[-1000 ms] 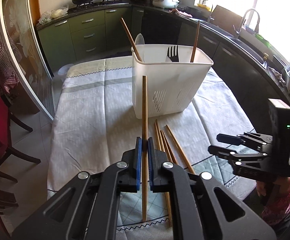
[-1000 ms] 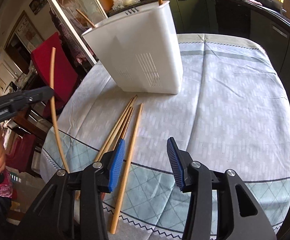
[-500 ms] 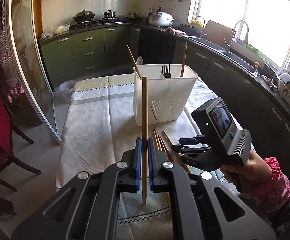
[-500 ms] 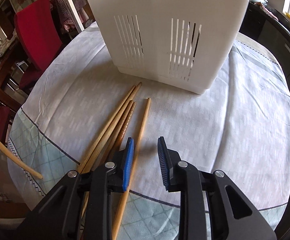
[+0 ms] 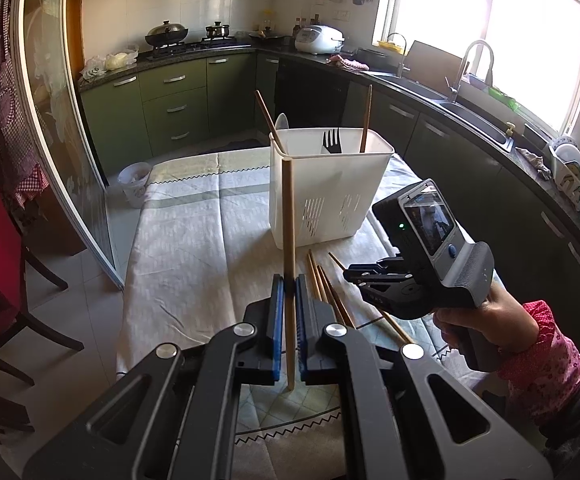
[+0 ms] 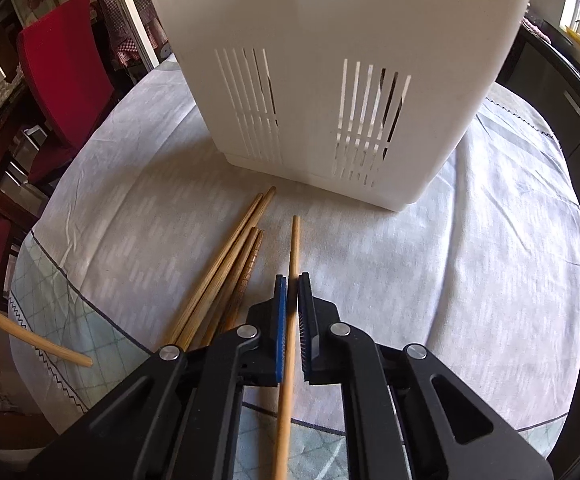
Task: Organize utensils
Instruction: 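Grasp another wooden chopstick with the right gripper while the left holds its chopstick, then carry both held chopsticks upright toward the white holder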
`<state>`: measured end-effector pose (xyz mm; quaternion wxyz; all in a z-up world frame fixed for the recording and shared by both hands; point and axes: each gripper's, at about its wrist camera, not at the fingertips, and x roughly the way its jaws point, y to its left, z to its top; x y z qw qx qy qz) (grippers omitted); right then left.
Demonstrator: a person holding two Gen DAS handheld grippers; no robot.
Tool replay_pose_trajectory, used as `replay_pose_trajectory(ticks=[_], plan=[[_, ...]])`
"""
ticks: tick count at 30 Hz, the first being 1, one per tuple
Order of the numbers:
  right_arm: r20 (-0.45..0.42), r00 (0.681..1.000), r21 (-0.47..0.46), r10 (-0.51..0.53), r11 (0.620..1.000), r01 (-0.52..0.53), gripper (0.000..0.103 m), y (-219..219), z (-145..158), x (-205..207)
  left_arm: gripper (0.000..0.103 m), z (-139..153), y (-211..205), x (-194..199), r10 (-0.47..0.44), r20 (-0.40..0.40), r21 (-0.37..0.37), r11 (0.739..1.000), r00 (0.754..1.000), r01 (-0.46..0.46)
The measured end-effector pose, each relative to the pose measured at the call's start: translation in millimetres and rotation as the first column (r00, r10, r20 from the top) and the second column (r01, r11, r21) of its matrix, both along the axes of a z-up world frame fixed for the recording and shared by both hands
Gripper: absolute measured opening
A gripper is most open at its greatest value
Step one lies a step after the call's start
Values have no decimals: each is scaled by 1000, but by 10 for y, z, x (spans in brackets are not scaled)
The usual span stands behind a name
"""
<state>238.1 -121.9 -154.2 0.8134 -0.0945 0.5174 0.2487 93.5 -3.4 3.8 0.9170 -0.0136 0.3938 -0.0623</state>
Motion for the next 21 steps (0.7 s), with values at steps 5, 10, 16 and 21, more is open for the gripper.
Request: replay_pose_trajectory(ticks=[5, 10, 16, 21], plan=[[66, 998, 84, -13, 996, 8, 7, -147, 346, -145, 6, -4, 16, 3, 0, -1, -2, 1000, 1000, 0], [154, 987, 191, -34, 982, 4, 6, -398, 800, -400, 6, -3, 24, 3, 0, -3, -2, 1000, 1000, 0], [248, 966, 286, -68, 958, -6, 7, -777, 1204, -772, 6, 1, 36, 2, 3, -2, 0, 1000, 1000, -3], [307, 947, 320, -91, 947, -13, 7, -1026, 1404, -1043, 6, 5, 43, 2, 2, -4, 2, 1000, 1000, -2]])
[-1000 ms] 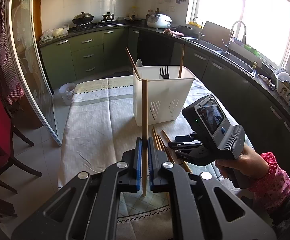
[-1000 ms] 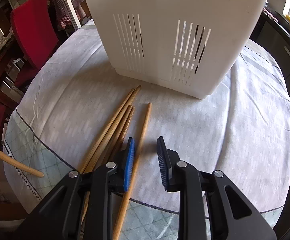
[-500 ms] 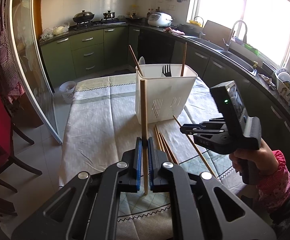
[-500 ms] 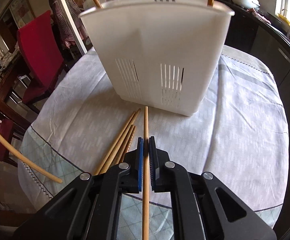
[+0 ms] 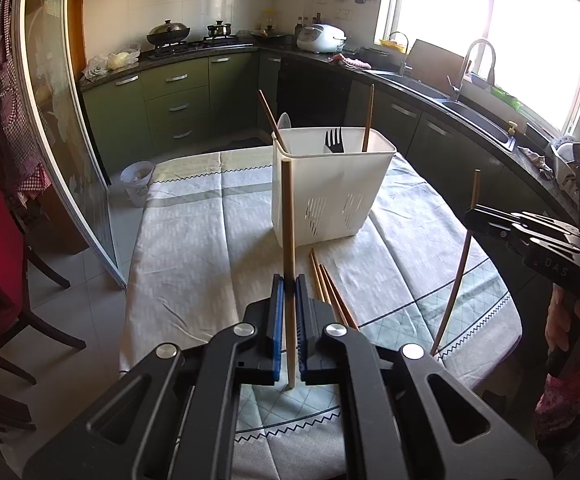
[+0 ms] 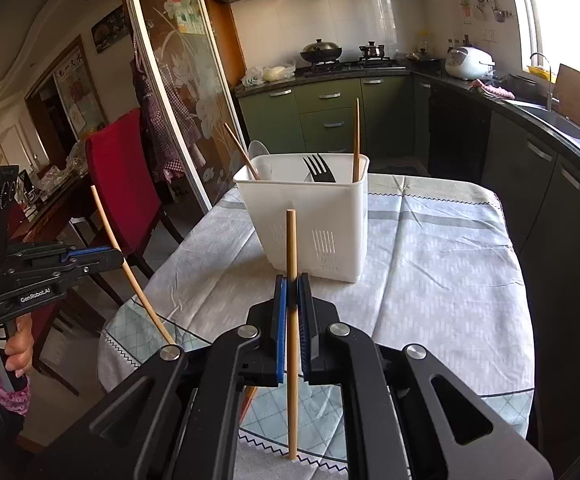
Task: Organize utensils
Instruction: 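Carry both held chopsticks upright toward the white holder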
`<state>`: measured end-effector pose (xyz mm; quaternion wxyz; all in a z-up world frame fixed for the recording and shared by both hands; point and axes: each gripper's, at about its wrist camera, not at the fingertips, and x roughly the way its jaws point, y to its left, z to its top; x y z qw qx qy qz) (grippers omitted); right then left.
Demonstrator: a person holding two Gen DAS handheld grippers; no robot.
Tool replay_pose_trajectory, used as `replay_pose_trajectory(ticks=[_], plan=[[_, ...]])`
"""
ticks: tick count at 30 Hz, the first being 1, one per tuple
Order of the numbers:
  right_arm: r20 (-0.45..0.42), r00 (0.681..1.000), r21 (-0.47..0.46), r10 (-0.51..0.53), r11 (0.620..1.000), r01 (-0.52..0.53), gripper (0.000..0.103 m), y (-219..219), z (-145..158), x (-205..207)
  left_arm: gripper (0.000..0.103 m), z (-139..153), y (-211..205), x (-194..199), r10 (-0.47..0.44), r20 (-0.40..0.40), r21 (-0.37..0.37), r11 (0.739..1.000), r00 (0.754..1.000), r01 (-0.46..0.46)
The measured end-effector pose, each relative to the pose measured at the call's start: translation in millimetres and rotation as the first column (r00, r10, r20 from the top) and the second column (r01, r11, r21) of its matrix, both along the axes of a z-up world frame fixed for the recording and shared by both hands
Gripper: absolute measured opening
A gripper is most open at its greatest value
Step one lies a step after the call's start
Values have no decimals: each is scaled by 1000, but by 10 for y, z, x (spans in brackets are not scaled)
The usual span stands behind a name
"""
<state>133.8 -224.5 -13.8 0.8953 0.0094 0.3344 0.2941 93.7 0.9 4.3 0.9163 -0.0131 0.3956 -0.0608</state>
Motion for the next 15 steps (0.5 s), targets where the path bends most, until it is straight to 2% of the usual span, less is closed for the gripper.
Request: replay_pose_trajectory(ticks=[5, 15], plan=[[47, 999, 15, -4, 1000, 3, 7, -181, 178, -145, 6, 39, -26, -21, -5, 7, 2, 1000, 1000, 5], [104, 995, 32, 5, 999, -8, 7, -168, 432, -156, 6, 185, -77, -5, -25, 19, -1, 1000, 999, 25]])
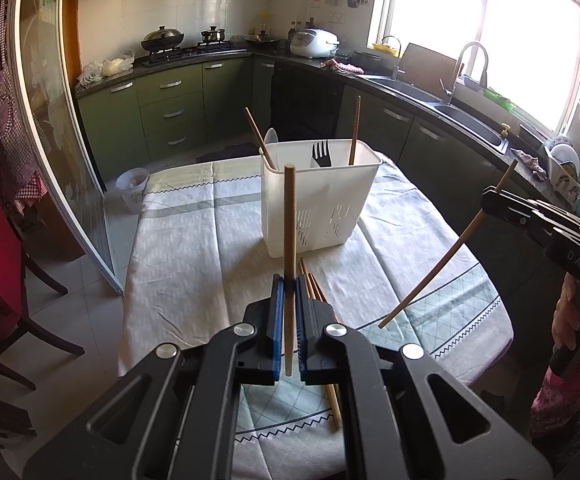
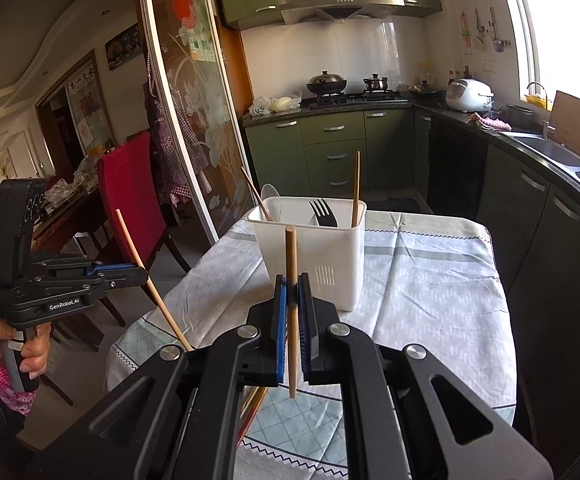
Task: Organize utensils
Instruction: 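Carry both held chopsticks upright toward the white holder, then lower both chopsticks into the white holder and open both grippers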
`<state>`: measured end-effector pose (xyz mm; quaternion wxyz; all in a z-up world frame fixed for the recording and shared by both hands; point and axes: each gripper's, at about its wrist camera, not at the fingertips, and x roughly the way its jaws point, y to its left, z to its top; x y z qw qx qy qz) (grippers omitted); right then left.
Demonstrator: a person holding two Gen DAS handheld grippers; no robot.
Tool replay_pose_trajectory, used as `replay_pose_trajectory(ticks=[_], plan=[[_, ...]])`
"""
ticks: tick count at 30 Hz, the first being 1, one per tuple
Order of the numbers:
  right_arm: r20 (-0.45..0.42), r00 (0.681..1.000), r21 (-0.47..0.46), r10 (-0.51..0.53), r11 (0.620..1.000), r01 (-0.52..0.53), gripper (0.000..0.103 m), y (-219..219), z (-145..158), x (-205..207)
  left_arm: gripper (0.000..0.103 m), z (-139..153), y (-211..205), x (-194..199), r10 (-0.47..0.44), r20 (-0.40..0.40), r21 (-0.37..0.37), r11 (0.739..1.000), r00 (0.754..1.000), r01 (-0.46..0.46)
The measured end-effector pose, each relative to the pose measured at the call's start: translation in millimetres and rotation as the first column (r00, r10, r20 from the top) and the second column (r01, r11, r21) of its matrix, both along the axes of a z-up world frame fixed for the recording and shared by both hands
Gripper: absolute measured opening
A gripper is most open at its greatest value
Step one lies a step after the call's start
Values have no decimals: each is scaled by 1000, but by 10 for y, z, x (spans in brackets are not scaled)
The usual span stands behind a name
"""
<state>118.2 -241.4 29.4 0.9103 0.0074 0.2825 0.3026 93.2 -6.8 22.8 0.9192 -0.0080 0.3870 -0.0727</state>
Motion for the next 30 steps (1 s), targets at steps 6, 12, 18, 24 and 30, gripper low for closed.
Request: replay_pose_trajectory(ticks=[6, 12, 18, 24, 30], plan=[[56, 998, 3, 10, 1000, -11, 7, 8, 384, 50, 6, 339, -105, 125, -44, 31, -9, 999, 999, 45], [122, 993, 34, 1, 999, -5, 6, -5, 892, 211, 6, 927, -262, 268, -61, 156, 12, 998, 986, 60], [174, 984, 62, -31, 998, 20, 6, -10, 1285, 425, 6, 1465, -348, 461, -37, 311, -1, 999, 950, 39], [227, 971, 79, -78, 995, 62, 6, 51, 1560, 736, 6, 1437, -432, 927, 16, 351, 21, 999, 936, -25], [229, 967, 109, -110, 990, 87, 6, 123, 1539, 1176, 6, 983, -386, 1395, 38, 226, 9, 999, 973, -41]])
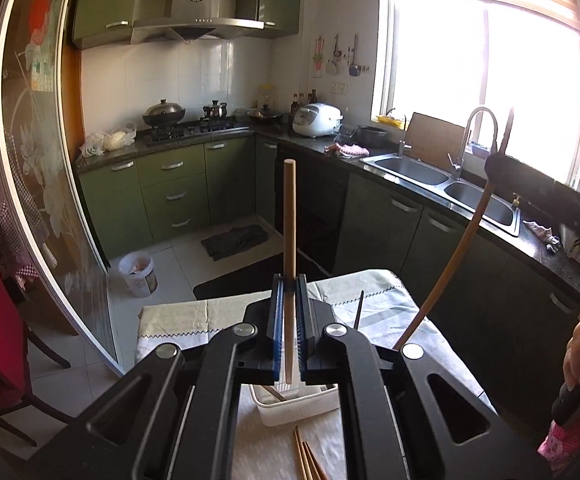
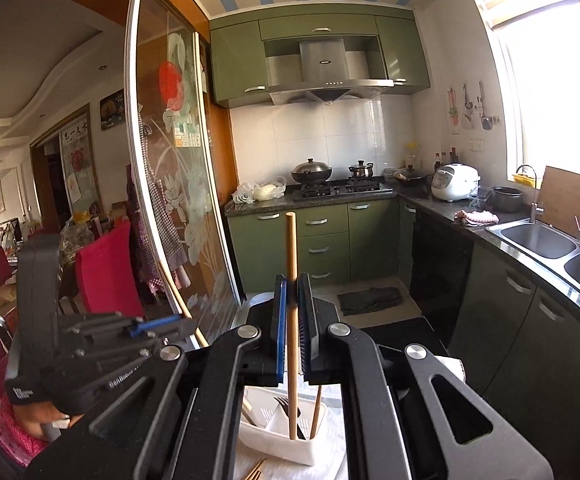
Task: Organize utensils
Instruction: 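Lower both chopsticks into the white holder and open both grippers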
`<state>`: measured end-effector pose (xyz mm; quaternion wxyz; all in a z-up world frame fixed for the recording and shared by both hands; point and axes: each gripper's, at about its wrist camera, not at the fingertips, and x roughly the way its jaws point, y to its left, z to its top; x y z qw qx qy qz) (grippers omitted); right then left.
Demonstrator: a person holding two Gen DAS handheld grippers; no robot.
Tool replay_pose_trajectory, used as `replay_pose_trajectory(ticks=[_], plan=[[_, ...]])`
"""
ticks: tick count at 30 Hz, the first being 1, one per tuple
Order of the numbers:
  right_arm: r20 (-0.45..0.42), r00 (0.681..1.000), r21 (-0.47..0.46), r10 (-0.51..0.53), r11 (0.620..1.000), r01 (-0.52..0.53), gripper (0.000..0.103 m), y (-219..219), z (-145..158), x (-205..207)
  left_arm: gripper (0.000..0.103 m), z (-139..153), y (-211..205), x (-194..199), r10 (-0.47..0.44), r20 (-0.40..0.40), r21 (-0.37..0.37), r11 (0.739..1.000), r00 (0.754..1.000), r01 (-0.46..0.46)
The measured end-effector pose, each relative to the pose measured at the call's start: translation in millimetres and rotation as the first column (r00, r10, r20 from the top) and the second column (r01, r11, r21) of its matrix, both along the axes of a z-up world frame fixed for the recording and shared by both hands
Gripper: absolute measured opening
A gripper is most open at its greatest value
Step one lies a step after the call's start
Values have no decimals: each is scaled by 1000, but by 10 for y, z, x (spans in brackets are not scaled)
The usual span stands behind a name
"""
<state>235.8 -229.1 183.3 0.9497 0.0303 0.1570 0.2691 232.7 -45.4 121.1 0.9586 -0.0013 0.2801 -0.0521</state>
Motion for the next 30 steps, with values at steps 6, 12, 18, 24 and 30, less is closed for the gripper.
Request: replay_pose_trajectory(ticks=[6, 12, 18, 24, 30], plan=[[-98, 995, -29, -5, 1000, 2, 6, 121, -393, 419, 6, -445, 50, 209, -4, -148, 10, 1000, 989, 6], [-157, 988, -66, -3, 998, -7, 7, 264, -774, 572, 8, -702, 95, 227, -12, -221, 25, 1000, 975, 18], [-202, 979, -87, -9, 996, -8, 7, 315, -1036, 619, 26, -660, 115, 55, -10, -216, 19, 1000, 976, 15], [-219, 976, -93, -9, 996, -11, 8, 273, -1179, 559, 26, -651, 88, -212, -29, -228, 31, 999, 973, 37], [-184, 983, -42, 2, 999, -10, 20, -3, -1185, 62, 29, -946, 111, -493, -59, -317, 3, 998, 947, 63]])
